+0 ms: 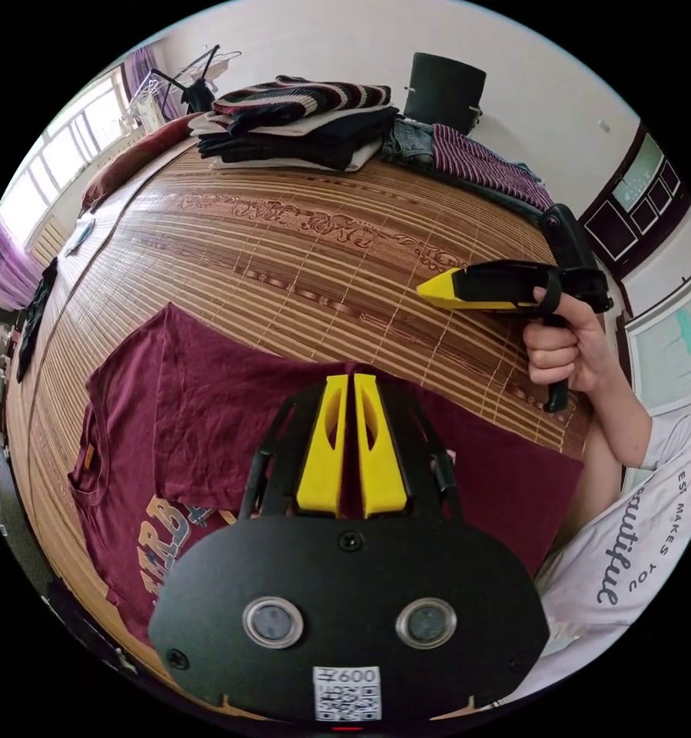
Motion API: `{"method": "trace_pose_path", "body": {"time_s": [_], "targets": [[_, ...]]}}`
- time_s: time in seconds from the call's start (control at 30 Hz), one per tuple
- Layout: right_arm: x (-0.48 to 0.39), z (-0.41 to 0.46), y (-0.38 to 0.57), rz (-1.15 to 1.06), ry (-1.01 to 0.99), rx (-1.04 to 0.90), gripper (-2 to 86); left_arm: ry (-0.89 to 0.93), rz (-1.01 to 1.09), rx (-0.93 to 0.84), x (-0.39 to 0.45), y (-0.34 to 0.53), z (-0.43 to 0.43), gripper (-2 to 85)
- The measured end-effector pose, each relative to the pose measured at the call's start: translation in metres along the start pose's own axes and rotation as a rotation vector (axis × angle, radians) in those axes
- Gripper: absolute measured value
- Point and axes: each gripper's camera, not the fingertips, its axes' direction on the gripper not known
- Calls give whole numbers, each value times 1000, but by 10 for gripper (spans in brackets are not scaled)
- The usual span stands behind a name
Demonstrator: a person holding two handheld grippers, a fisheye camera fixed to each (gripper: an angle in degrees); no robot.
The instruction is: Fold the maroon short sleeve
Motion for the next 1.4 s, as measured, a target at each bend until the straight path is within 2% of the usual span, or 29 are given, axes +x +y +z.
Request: {"method": "trace_pose_path", "body": {"time_s": [0.13, 0.23, 0.37, 0.4, 0.47, 0.5, 0.6, 0.7, 0.77, 0.83, 0.93, 1.07, 1.13, 1.4], "targets": [[2, 12, 6, -18, 5, -27, -8, 34, -25, -16, -13, 7, 15, 37], [1, 20, 12, -57, 25, -25, -8, 230, -80, 9, -33, 22, 32, 57], [-12, 43, 19, -224, 59, -7, -8, 336, -130, 91, -51, 62, 12, 23], [-14, 49, 16, -238, 55, -26, -8, 313, -161, 114, -55, 83, 1, 20], [-23, 73, 11, -358, -111, -140, -8, 273, -178, 106, -57, 113, -8, 14], [-24, 80, 11, -370, -121, -170, -8, 232, -182, 100, -56, 131, -11, 11], [-39, 113, 20, -429, 51, -258, -8, 118, -214, 123, -54, 166, -7, 5], [-42, 136, 27, -431, 81, -255, -8, 160, -230, 132, -54, 173, 17, 3], [-36, 161, 27, -387, 184, -335, -9, 195, -221, 152, -48, 171, 32, 3], [-35, 171, 31, -395, 182, -377, -8, 129, -236, 240, -34, 169, 39, 3], [-37, 186, 37, -408, 248, -382, -8, 53, -194, 269, -15, 158, 46, 4], [-34, 200, 38, -404, 258, -394, -8, 57, -121, 169, 6, 133, 89, 6], [-33, 205, 39, -407, 271, -396, -8, 3, -116, 89, 10, 133, 111, 7], [-30, 222, 38, -423, 277, -408, -8, -8, -221, 117, 5, 216, 118, 6]]}}
